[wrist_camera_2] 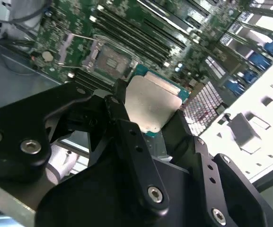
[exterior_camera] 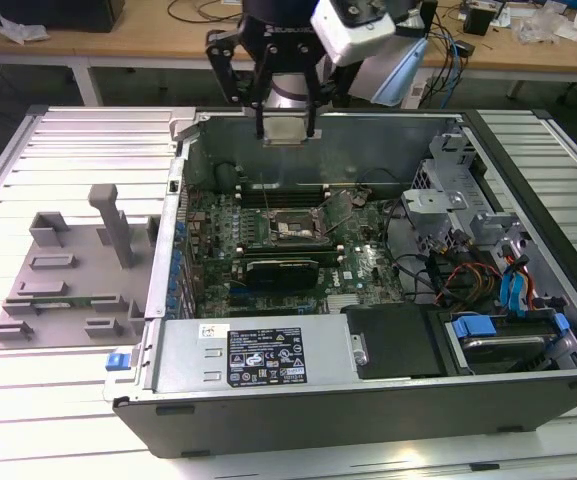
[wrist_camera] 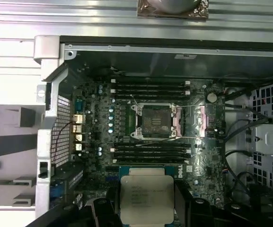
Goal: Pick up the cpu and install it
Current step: 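Pick up the cpu and move it towards the insertion slot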
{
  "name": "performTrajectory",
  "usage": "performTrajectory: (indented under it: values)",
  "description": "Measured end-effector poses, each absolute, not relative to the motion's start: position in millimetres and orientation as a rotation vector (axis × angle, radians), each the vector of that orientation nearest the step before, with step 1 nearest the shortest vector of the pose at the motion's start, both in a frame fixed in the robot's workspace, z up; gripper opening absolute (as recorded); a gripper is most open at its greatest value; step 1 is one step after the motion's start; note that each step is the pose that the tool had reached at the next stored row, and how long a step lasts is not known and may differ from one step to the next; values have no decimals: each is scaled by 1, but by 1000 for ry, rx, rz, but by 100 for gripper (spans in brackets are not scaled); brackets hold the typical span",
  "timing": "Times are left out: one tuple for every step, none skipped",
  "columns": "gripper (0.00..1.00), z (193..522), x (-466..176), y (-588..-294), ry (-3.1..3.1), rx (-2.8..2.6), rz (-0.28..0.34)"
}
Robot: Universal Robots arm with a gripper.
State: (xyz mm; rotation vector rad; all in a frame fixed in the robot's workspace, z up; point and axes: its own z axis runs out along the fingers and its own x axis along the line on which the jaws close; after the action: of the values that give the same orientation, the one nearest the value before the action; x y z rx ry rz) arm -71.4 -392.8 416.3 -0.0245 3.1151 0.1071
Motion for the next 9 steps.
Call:
performTrajectory:
  values:
    - [55, 416, -66, -393, 3115, -25, 107]
    - [55, 416, -66, -393, 3115, -24, 107]
    - [55, 416, -66, -393, 3115, -24, 107]
    - [55, 416, -66, -393, 3115, -24, 108]
    - [55, 414, -65, -393, 3115, -24, 107]
    - [55, 409, -64, -393, 3115, -22, 107]
    - [55, 407, -64, -393, 3115, -21, 107]
    - [55, 403, -63, -392, 3115, -20, 107]
    - [55, 402, -62, -391, 3116, -19, 107]
